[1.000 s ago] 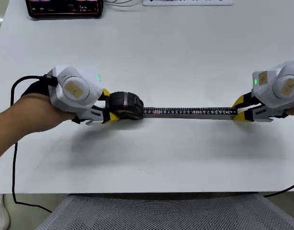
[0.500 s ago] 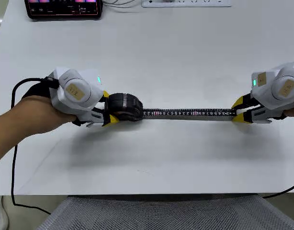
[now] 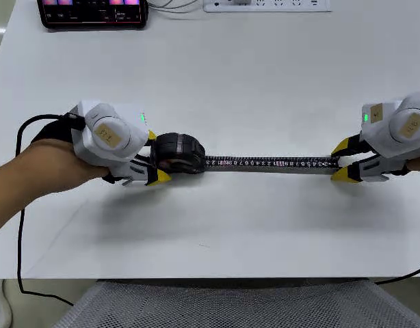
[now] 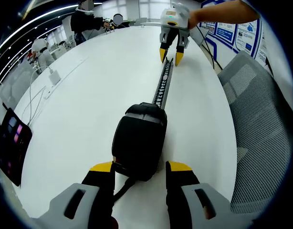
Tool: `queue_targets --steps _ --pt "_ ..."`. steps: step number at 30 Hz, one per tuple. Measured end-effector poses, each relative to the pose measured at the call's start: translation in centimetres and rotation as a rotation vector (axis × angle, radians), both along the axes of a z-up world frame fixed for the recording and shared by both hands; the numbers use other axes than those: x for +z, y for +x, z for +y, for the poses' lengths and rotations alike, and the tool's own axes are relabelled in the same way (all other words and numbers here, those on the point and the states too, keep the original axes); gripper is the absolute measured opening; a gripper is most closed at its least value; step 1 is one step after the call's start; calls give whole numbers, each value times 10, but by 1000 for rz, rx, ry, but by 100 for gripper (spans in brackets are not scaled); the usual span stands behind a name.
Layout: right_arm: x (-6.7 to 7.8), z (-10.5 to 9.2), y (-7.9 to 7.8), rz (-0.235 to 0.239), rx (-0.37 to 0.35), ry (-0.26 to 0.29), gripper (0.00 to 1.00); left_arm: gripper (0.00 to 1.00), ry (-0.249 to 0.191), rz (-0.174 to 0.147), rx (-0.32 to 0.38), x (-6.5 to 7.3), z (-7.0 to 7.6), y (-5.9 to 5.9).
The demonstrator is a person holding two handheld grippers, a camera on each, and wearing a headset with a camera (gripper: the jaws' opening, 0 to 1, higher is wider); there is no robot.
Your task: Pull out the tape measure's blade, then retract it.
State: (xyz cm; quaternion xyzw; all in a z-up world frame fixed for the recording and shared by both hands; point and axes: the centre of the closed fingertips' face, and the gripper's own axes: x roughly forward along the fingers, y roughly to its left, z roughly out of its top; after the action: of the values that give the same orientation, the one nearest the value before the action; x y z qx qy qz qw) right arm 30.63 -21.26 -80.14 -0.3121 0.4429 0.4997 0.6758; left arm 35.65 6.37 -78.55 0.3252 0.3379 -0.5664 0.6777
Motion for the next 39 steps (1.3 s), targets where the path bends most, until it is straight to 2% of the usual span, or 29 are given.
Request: queue_targets --steps 2,12,14,15,18,22,24,26,32,36,39 --pt "0 2 -1 9 -7 8 23 38 1 -2 3 0 1 1" --pt "12 7 5 -18 -37 48 24 38 -3 -15 10 4 4 2" --pt "16 9 6 -26 -53 66 25 41 -18 -23 29 9 5 4" --pt "19 12 8 -33 -77 91 26 43 -29 -36 39 12 6 6" --pt "26 16 9 -40 -119 138 27 44 -55 -26 69 17 8 5" --pt "30 19 10 -50 -148 164 29 45 -79 -37 103 24 11 4" --pt "30 20 10 -51 -157 172 29 45 -95 -30 117 26 12 4" --pt "29 20 10 -53 -161 173 29 44 -94 -43 115 27 13 4" --pt "32 23 8 -67 -176 185 30 45 -126 -52 162 35 16 7" --pt "36 25 8 -68 -212 212 32 46 -151 -47 195 40 18 3" --pt "38 25 6 -76 -218 213 34 47 -171 -45 215 44 21 -1"
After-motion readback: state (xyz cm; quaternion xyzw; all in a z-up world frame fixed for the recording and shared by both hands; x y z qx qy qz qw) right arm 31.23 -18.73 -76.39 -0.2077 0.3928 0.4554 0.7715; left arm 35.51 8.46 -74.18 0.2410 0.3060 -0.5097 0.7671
